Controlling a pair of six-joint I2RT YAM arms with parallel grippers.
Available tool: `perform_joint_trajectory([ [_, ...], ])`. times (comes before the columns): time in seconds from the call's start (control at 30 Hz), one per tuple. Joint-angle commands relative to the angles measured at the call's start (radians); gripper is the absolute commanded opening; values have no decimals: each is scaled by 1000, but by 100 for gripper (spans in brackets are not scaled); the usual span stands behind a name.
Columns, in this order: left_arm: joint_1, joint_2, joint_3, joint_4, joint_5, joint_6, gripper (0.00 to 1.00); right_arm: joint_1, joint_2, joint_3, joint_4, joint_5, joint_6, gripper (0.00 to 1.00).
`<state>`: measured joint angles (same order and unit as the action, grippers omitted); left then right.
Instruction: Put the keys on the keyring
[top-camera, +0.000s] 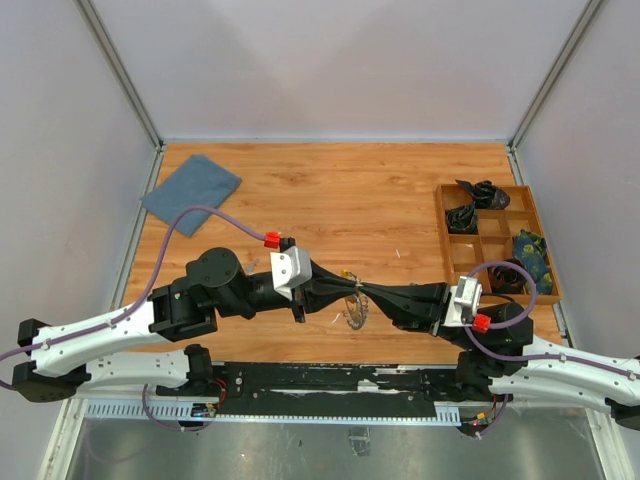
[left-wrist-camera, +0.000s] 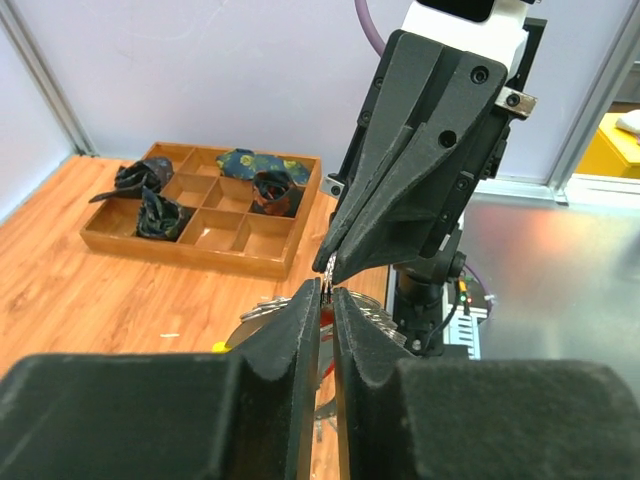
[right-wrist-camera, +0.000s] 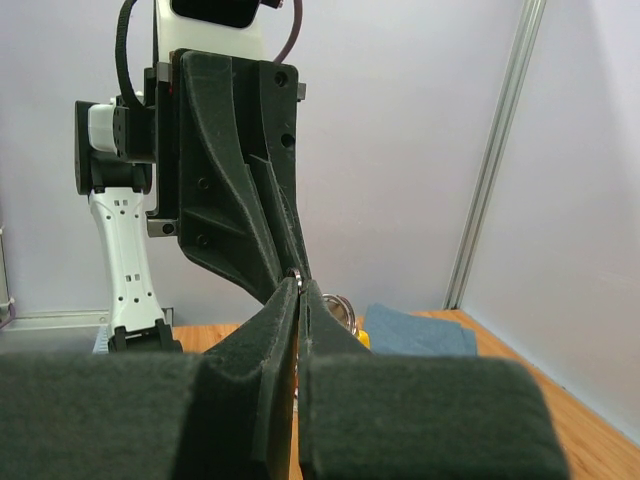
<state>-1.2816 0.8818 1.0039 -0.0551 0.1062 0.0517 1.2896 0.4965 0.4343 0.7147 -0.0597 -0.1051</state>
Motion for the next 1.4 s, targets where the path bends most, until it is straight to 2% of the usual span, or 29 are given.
perform_joint_trajectory([
  [0.0,-9,-1,22,23,-13,-5,13,8,-7,35,37,-7,-4,0],
  [0.17,-9,9,39,-4,-68,-15,1,9,-4,41,21,-17,-7,0],
  [0.27,-9,20,63,-45,-112,-27,1,8,-8,50,-6,-1,-22,2],
  [0.5,-7,69,154,-227,-226,-63,1,9,-27,88,-127,62,-102,29],
  [0.7,9,169,277,-455,-279,-97,1,9,-62,97,-185,218,-169,38],
  [1.03,189,332,389,-735,-212,-134,1,9,-99,104,-278,346,-186,40],
  [1.2,333,434,386,-824,-67,-156,0,9,-100,108,-307,362,-179,40],
  [1.37,364,548,410,-926,-38,-149,1,10,-108,98,-309,369,-171,40],
])
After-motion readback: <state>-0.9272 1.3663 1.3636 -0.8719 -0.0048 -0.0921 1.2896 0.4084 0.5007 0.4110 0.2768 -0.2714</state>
